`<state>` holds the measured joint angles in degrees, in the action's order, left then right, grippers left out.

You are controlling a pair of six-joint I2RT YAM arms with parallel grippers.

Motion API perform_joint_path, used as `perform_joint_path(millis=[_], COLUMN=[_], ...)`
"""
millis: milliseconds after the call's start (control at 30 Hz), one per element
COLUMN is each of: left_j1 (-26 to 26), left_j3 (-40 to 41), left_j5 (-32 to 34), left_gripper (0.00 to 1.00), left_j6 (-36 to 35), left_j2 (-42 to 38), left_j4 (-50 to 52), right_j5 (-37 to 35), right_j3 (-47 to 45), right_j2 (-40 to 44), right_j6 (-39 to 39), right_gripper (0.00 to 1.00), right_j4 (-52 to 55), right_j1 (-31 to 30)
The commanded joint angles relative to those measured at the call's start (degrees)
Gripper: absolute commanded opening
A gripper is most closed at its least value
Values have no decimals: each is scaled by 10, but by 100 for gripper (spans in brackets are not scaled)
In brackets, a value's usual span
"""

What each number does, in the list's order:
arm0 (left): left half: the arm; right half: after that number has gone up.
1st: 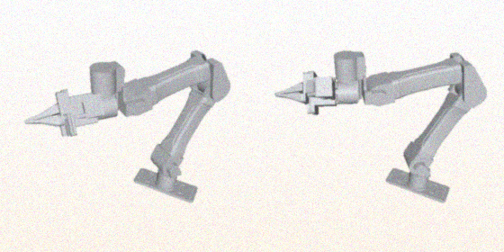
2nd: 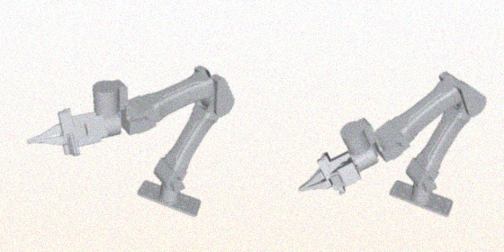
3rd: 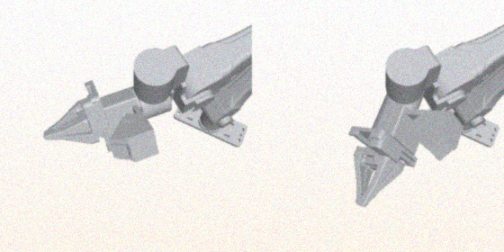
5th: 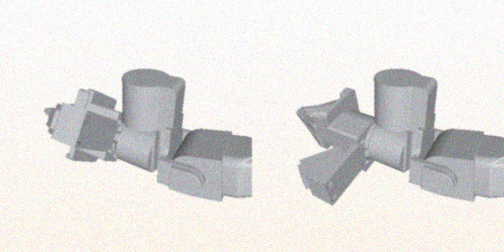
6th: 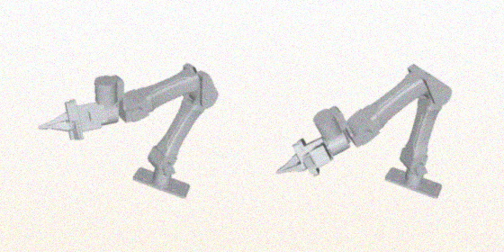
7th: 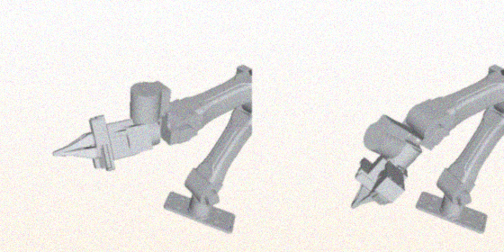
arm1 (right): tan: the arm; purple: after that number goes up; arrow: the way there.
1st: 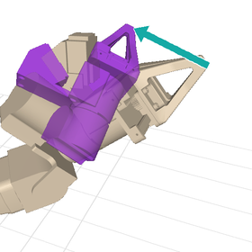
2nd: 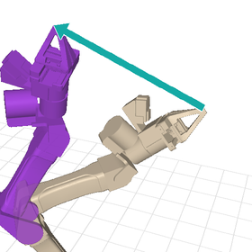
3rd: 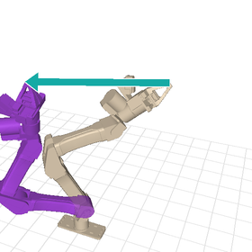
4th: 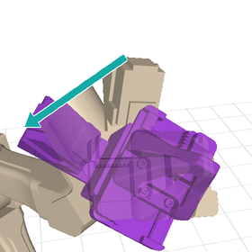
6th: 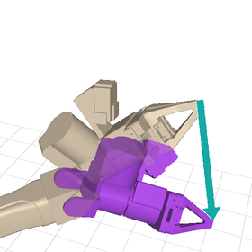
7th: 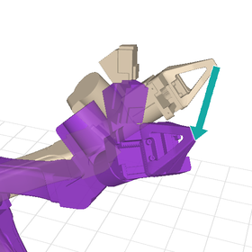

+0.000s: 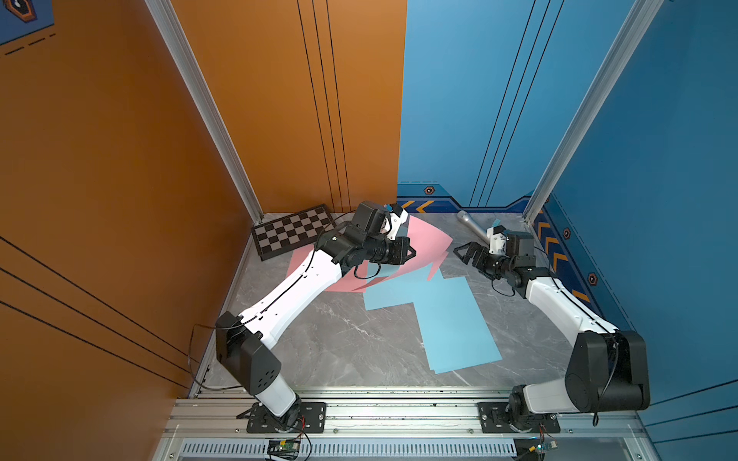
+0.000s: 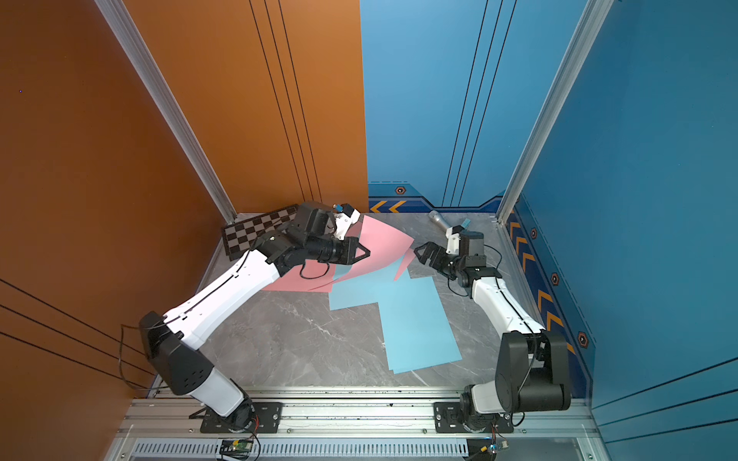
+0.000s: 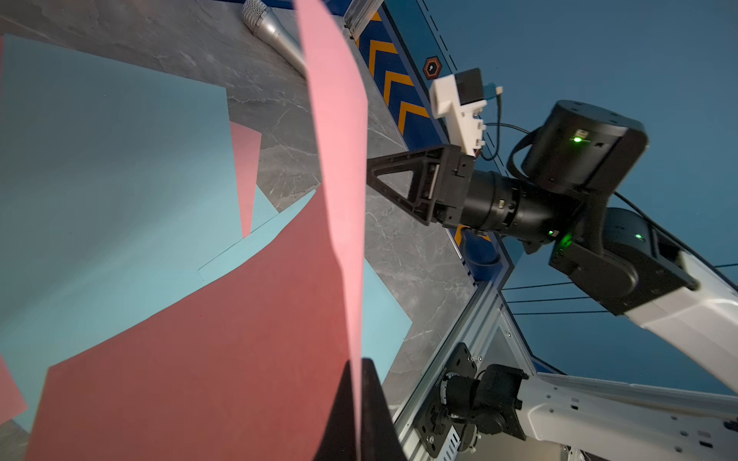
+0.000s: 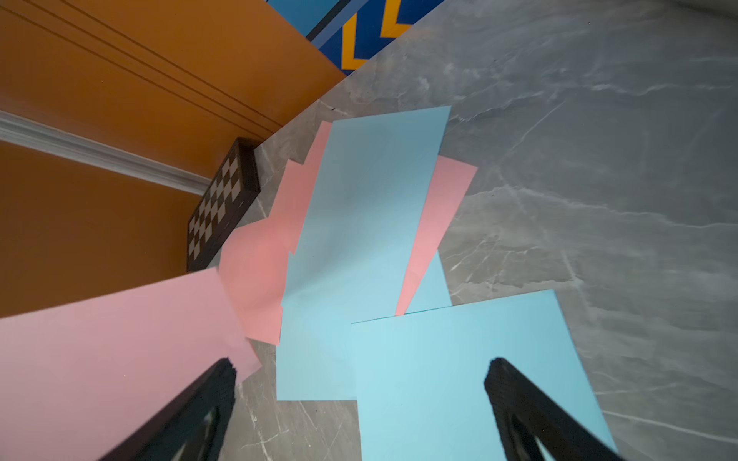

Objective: Sort the scattered colored papers by color
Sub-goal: Pick up the colored paper.

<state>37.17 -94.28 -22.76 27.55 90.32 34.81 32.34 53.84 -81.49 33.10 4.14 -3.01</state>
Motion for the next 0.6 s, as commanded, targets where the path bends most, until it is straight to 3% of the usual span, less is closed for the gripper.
perform_joint_path(millis=[0,67,300,433,567], left_j1=[15,18,6,-19,-29], left_j3=[-4,-2,-12,-15,-42], left_j5=[39,48,48,44,27], left_gripper=[0,0,0,0,0], left_j6=[-15,-2,-1,-2,-6], left_j2=[-48,-72,-123,-132,-112], left_j4=[54,54,55,53,52], right_j5=[91,134,197,198,193], right_j3=[-34,-73,-138,-157,-145], right_j2=[44,69,158,189,188], right_j6=[44,81,132,209,231], right_gripper=[100,100,100,98,97], right_j4=[-111,-201,-355,-469,-479], right_j1=[-9,-13,-43,-54,-57])
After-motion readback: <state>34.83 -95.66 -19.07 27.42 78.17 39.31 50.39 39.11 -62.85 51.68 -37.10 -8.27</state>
